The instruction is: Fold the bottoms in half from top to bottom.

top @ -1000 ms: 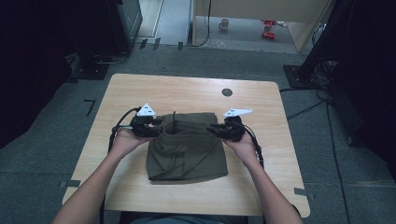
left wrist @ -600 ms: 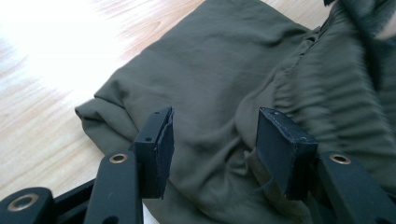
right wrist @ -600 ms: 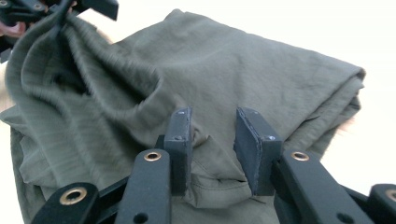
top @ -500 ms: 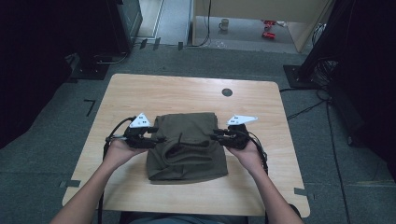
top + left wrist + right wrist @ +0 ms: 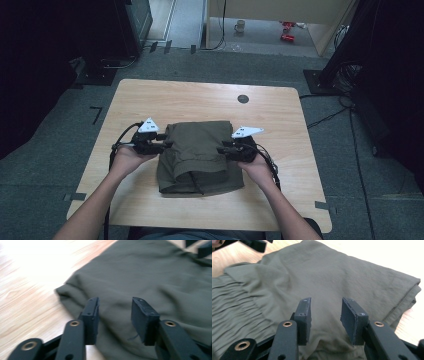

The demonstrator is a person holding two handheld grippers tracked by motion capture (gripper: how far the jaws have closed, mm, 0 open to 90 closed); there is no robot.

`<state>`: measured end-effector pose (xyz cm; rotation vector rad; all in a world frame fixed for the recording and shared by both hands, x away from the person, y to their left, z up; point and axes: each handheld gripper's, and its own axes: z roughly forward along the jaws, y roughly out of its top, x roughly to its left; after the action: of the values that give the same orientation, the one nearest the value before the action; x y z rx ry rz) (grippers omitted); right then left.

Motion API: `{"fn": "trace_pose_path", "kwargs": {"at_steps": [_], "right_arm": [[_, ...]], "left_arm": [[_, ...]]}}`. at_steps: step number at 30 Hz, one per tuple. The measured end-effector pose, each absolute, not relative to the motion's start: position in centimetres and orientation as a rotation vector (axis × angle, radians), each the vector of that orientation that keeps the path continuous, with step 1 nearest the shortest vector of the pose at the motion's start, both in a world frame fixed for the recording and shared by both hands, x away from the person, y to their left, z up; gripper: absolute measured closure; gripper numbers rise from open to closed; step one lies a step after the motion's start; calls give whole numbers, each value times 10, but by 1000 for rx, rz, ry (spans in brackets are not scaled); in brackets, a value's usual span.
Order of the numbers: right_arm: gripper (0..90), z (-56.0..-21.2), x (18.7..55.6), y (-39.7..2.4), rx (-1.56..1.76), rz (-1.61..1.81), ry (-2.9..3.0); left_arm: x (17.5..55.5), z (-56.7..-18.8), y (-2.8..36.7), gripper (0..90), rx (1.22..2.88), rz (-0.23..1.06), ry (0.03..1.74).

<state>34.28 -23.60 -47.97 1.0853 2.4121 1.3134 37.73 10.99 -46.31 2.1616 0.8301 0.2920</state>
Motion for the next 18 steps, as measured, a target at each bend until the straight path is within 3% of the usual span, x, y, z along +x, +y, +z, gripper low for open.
{"fn": "trace_pose_path", "kwargs": {"at_steps": [11,15,18], "right_arm": [[607,-487,368,-232,1145,1256,2309],[607,-491,382,-233,1168,1230,2286],[598,-494,391,-233,1187,1224,2269]], "left_arm": [[422,-473,111,744,2125,272,893],[432,-483,103,734,2146,249,900],[434,-491,97,665,2171,240,904]]}}
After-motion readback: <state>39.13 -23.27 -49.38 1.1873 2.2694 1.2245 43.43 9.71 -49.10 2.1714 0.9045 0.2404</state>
